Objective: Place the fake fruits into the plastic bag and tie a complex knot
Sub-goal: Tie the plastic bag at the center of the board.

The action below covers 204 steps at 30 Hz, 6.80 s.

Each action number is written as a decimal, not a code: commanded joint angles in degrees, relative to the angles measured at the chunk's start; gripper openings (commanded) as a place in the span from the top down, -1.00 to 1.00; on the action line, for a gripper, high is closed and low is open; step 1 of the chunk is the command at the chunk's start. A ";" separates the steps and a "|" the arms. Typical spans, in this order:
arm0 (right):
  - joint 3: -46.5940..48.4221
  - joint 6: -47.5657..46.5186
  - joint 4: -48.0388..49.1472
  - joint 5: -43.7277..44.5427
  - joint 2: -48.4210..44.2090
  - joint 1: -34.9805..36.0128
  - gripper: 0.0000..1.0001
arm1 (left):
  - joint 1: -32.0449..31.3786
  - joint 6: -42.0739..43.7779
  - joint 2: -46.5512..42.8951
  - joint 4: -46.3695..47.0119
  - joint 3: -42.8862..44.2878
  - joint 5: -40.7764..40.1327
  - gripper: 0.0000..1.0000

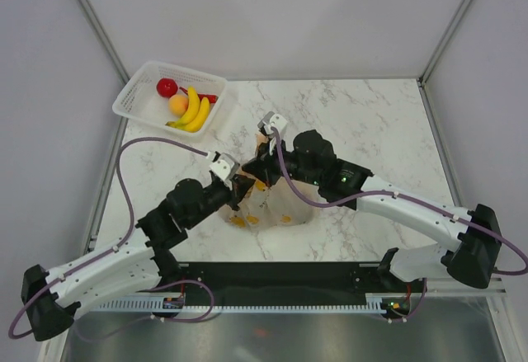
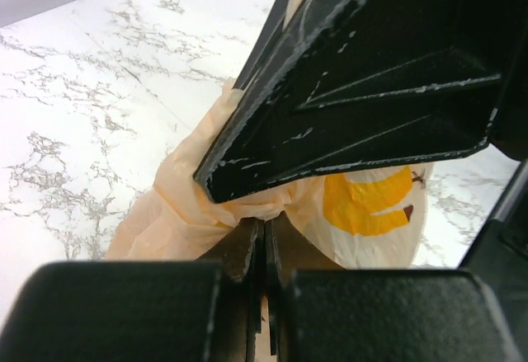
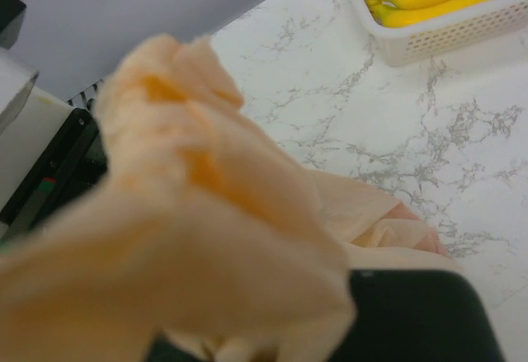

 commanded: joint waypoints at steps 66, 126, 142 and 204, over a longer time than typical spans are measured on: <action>4.58 -4.39 3.77 -19.42 7.62 -8.49 1.00 | -0.18 1.89 10.91 27.59 -4.59 -24.02 0.93; 3.97 6.76 7.72 20.82 -0.38 4.08 1.00 | 0.00 -16.82 24.82 68.03 -9.95 -6.73 0.85; 9.24 8.87 2.19 31.40 -0.11 10.85 1.00 | 1.32 -23.24 22.53 68.39 -7.50 -0.30 0.81; -3.23 7.21 18.27 -36.13 0.42 -12.71 1.00 | 1.32 -3.91 -3.93 -34.46 21.95 4.26 -0.90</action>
